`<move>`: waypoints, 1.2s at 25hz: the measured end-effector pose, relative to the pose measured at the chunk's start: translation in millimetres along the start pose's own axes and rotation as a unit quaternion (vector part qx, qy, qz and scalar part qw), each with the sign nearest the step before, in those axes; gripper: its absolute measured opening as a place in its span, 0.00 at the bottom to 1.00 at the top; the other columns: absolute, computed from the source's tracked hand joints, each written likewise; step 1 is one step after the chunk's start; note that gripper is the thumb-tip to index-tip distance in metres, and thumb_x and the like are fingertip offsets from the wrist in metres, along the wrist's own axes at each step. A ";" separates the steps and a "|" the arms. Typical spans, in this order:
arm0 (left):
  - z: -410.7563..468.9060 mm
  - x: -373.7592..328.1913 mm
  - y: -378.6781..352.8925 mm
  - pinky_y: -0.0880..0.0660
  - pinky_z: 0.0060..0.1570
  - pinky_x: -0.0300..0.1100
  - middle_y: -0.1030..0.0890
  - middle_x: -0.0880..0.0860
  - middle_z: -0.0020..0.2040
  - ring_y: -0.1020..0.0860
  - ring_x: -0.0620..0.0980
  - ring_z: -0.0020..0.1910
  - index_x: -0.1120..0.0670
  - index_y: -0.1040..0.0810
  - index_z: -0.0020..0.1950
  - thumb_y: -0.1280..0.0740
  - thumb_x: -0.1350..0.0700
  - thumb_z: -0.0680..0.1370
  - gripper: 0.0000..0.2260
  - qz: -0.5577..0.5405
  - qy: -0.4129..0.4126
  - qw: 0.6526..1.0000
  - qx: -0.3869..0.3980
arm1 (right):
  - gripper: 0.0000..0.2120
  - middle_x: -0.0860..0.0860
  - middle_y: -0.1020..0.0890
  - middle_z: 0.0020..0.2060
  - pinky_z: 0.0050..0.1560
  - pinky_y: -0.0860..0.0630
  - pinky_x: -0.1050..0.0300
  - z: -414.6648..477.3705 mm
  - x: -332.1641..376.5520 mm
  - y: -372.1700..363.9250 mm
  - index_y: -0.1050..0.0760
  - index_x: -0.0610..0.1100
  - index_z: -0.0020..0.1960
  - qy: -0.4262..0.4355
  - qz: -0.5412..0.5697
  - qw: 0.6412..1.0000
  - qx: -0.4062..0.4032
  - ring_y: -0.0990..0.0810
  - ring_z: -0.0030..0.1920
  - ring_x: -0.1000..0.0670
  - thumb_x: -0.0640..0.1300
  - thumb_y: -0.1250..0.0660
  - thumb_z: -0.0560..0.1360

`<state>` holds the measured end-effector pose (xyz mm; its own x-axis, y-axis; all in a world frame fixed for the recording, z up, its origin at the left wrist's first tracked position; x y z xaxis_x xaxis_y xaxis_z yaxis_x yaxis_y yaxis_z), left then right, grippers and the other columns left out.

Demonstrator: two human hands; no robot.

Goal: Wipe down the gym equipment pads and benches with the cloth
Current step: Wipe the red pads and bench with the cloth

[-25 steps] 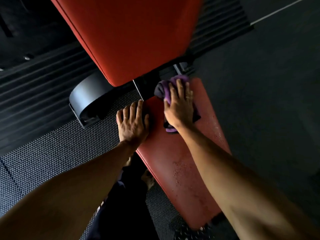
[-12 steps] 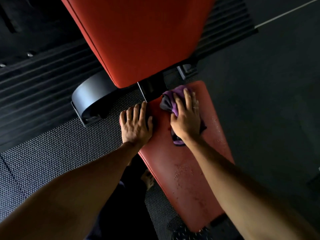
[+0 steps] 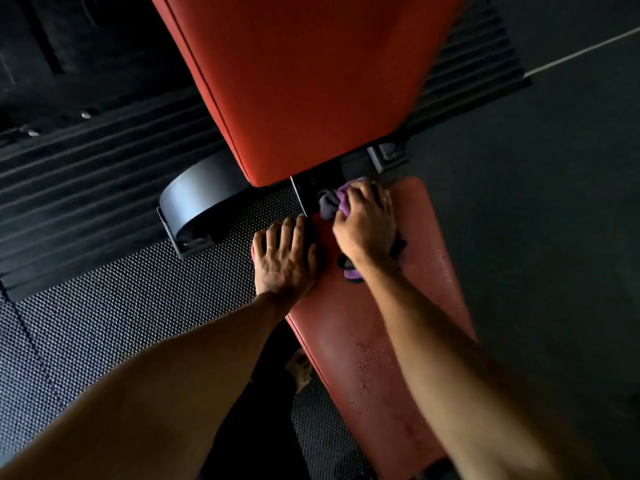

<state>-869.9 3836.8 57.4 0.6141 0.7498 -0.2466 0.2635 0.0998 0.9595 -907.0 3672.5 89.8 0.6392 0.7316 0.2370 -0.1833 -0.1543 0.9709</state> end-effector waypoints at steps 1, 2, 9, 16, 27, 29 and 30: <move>0.2 -0.8 1.0 0.35 0.64 0.57 0.26 0.56 0.67 0.28 0.59 0.61 0.56 0.32 0.75 0.43 0.40 0.79 0.29 0.003 -0.002 1.000 0.006 | 0.14 0.47 0.17 0.51 0.66 0.29 0.42 -6.9 23.8 -4.3 0.18 0.44 0.47 -0.014 0.018 1.000 0.003 0.22 0.58 0.40 0.50 0.38 0.71; 0.1 -1.6 2.1 0.34 0.63 0.57 0.26 0.57 0.64 0.28 0.60 0.59 0.58 0.31 0.72 0.43 0.39 0.77 0.30 0.002 -0.005 1.000 0.006 | 0.15 0.47 0.17 0.49 0.66 0.28 0.43 -11.9 42.6 -8.0 0.18 0.44 0.45 0.001 0.029 0.999 0.014 0.22 0.58 0.40 0.52 0.39 0.70; -0.2 -0.9 -1.2 0.36 0.66 0.58 0.25 0.58 0.67 0.29 0.60 0.63 0.59 0.31 0.74 0.44 0.43 0.81 0.28 0.003 0.008 1.000 -0.001 | 0.19 0.47 0.17 0.52 0.66 0.27 0.46 16.1 -14.9 2.2 0.18 0.43 0.50 0.002 -0.019 0.999 0.045 0.21 0.56 0.39 0.54 0.40 0.71; -0.1 0.4 3.1 0.35 0.62 0.57 0.25 0.58 0.65 0.27 0.61 0.59 0.59 0.32 0.75 0.39 0.44 0.80 0.27 -0.009 -0.013 1.000 0.026 | 0.26 0.48 0.26 0.72 0.77 0.38 0.42 -48.4 28.8 -10.1 0.24 0.43 0.70 -0.006 0.084 0.996 0.035 0.37 0.78 0.40 0.44 0.36 0.72; 51.4 -38.2 0.0 0.28 0.59 0.56 0.25 0.61 0.65 0.27 0.63 0.60 0.62 0.31 0.74 0.38 0.52 0.78 0.26 -0.046 -0.129 0.988 0.077 | 0.35 0.44 0.36 0.80 0.80 0.46 0.38 -10.4 -39.3 3.8 0.31 0.43 0.77 -0.107 0.066 0.991 0.038 0.45 0.80 0.34 0.36 0.32 0.69; 59.7 -54.6 -0.8 0.29 0.59 0.55 0.26 0.61 0.64 0.27 0.63 0.60 0.62 0.31 0.71 0.42 0.49 0.78 0.26 -0.053 -0.131 0.986 0.089 | 0.35 0.45 0.39 0.81 0.81 0.48 0.39 -40.3 -27.1 2.0 0.36 0.42 0.79 -0.076 0.060 0.994 0.058 0.47 0.81 0.37 0.43 0.35 0.73; 62.1 -60.1 -0.3 0.29 0.59 0.55 0.26 0.61 0.64 0.27 0.63 0.59 0.62 0.31 0.72 0.45 0.47 0.78 0.27 -0.064 -0.129 0.986 0.086 | 0.35 0.45 0.40 0.81 0.81 0.47 0.40 -62.4 -30.0 3.6 0.37 0.42 0.80 -0.070 0.051 0.994 0.065 0.47 0.82 0.38 0.45 0.35 0.74</move>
<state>-860.7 3751.1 63.5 0.7306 0.5452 -0.4111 0.4593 0.0532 0.8867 -973.5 3691.5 84.0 0.7217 0.6091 0.3289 -0.1614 -0.3140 0.9356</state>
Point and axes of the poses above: each hand's wrist, its own z-axis towards the middle knuckle, its own y-axis out of the back of the hand, x = y × z, the point moved 4 cm from there along z, towards the middle knuckle
